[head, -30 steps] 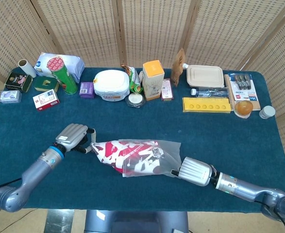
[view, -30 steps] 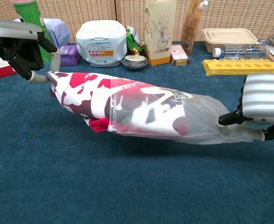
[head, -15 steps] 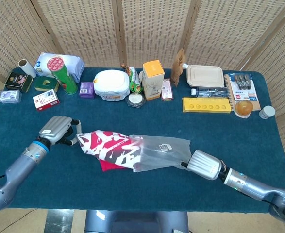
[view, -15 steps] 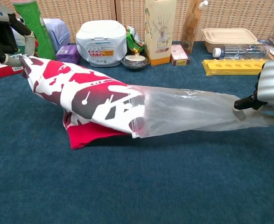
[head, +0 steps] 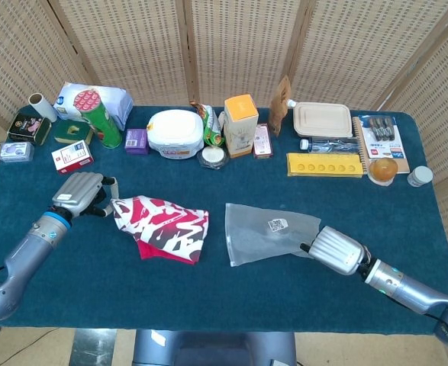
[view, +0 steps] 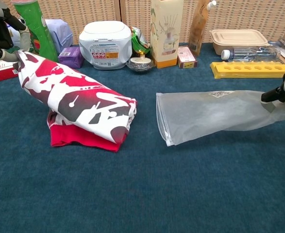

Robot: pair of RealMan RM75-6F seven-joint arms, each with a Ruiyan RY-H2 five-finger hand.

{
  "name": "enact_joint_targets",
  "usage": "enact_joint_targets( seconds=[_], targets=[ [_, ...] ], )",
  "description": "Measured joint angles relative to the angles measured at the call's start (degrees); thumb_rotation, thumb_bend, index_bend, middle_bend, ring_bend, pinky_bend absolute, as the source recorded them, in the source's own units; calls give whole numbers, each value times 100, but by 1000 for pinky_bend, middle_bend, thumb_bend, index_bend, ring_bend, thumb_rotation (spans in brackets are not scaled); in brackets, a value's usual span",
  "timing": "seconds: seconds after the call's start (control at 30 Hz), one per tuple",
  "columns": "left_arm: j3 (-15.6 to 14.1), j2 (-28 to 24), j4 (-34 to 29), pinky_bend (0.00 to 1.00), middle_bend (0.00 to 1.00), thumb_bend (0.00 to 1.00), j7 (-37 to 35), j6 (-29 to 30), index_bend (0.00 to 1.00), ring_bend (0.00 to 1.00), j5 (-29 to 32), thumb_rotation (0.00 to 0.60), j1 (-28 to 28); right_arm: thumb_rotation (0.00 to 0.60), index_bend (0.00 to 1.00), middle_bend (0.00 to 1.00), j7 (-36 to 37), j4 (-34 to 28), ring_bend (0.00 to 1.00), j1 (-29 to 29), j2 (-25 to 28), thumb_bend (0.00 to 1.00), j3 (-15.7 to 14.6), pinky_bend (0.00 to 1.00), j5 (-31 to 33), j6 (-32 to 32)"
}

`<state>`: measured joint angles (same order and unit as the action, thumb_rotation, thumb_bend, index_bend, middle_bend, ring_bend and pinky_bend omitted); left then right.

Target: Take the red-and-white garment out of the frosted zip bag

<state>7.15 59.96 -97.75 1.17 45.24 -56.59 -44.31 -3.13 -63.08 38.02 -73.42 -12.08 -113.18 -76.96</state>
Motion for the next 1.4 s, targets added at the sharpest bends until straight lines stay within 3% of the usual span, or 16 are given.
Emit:
enact_joint_targets(
  seconds=[0.07,0.13,0.23,0.33,0.57,1.07,1.2,1.27,1.4],
  targets=[
    [8,15,-6,834,707,287,-36,-53,316,626,-13,600,-2,510,535,714,-54,4,931,-9,16,463,14,970,31,56],
    [7,3,-46,617,458,216,-37,-78,120,373,-73,600,-2,346,392,600,-99,1,830,-26,42,345,47,883,109,121],
    [13,-71,-130,360,235,148,-42,-72,3,141,-107,600,25,229,265,485,-141,-31,715,-80,90,189,146,800,303,177],
    [15,-156,-170,225,125,94,-48,-22,0,29,-95,600,85,135,198,416,-85,-70,645,-170,136,115,264,760,484,132],
    [30,-288,-218,177,101,75,-179,209,0,1,-103,600,318,38,151,344,305,-110,570,-365,228,71,420,703,720,-134],
    [-50,-733,-503,177,101,79,-824,994,0,1,-598,600,1208,10,130,334,963,-109,539,-848,422,69,600,658,1128,-528],
    [-152,-853,-625,181,101,152,-960,1421,0,1,-793,600,1594,8,166,351,1087,-208,541,-1041,435,110,737,658,1500,-544],
    [-199,-869,-666,191,101,175,-991,1673,0,1,-871,600,1780,56,204,364,1105,-316,544,-1165,449,141,829,660,1763,-535],
    [-367,-856,-743,203,102,201,-1047,2288,25,6,-1106,600,2307,269,295,424,967,-604,554,-1394,490,200,1005,666,2313,-443]
  ],
)
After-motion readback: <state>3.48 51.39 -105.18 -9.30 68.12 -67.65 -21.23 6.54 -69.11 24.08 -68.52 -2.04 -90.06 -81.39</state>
